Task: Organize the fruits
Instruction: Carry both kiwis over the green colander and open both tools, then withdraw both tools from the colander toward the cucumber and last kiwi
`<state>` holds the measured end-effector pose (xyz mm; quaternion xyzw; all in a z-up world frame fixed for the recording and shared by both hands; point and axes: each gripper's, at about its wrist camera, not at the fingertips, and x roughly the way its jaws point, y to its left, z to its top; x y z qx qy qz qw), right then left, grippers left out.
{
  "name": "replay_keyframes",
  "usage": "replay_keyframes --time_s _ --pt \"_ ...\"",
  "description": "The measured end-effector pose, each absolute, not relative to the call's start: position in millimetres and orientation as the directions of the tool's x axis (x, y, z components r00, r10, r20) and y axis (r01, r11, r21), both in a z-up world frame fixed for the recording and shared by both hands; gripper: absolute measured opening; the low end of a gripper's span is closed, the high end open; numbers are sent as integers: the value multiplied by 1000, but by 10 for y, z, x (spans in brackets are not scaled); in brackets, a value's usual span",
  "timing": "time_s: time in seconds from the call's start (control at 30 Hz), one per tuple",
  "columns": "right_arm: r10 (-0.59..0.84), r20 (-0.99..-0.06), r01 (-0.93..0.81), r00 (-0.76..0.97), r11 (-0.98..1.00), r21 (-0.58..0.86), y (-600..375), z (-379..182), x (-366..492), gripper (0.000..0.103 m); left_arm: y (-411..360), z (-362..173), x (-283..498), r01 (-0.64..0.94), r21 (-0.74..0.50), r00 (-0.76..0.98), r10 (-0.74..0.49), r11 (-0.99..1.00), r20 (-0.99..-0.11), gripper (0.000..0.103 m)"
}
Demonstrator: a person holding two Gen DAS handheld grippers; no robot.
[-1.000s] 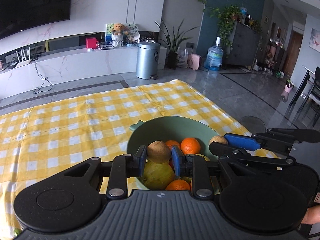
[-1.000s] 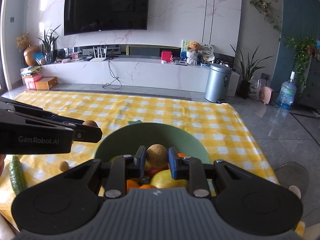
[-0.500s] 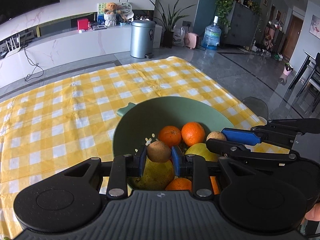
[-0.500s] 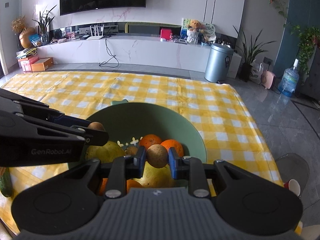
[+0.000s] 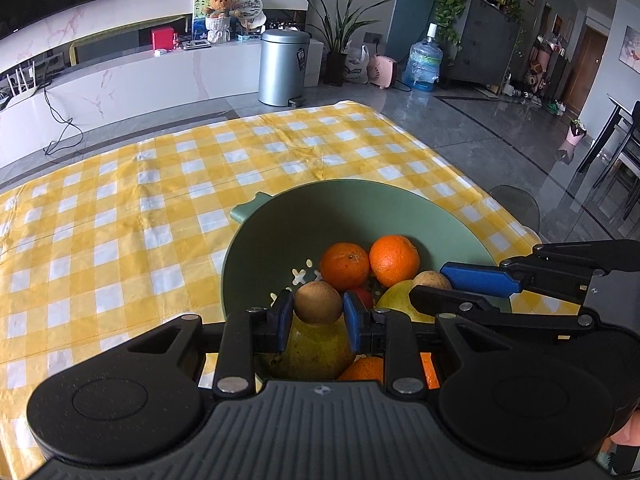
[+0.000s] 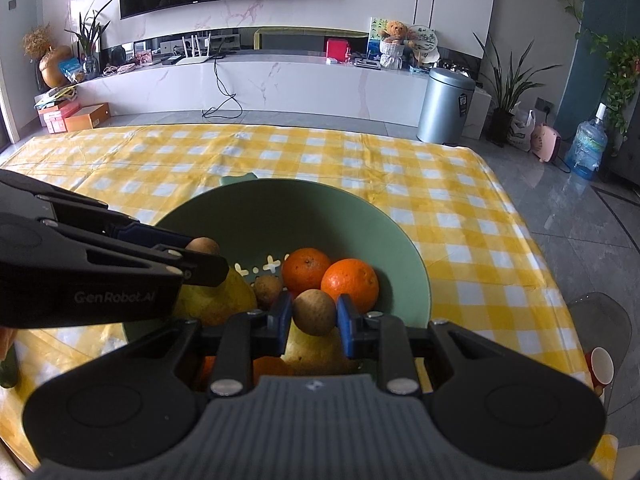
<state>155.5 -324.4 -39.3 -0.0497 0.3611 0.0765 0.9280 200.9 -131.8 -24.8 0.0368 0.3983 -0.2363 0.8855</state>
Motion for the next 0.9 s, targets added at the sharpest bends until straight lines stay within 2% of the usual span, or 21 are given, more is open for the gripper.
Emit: replay_keyframes --time_s 0.27,0.4,0.47,0.5,0.57,0.63,0.9 --pt "112 -675 -178 729 984 -28 -3253 -365 1541 23 -1335 -240 1997 456 -114 570 -388 883 -725 32" --pt "102 -664 -171 741 984 -40 -3256 -317 1516 33 -1304 -205 1962 449 -117 578 -387 886 -719 33" --pt "92 -655 -164 750 985 -50 -3261 -283 1496 36 -1274 -157 1944 446 -124 584 -393 886 -711 42" --pt "87 -651 -161 754 985 -54 -3265 -267 1486 36 -1259 -128 1931 446 -129 586 -398 886 -705 43" --pt "84 -642 -154 762 986 -55 -3276 -225 1460 41 -1237 -68 1898 446 -126 596 -399 886 -697 44" --pt "75 -626 -142 776 988 -57 -3285 -183 1422 52 -1210 -11 1850 443 -119 610 -396 889 -686 44" --pt "56 -561 -87 826 996 -28 -3268 -31 1194 64 -1048 215 1581 410 -123 665 -389 904 -638 47"
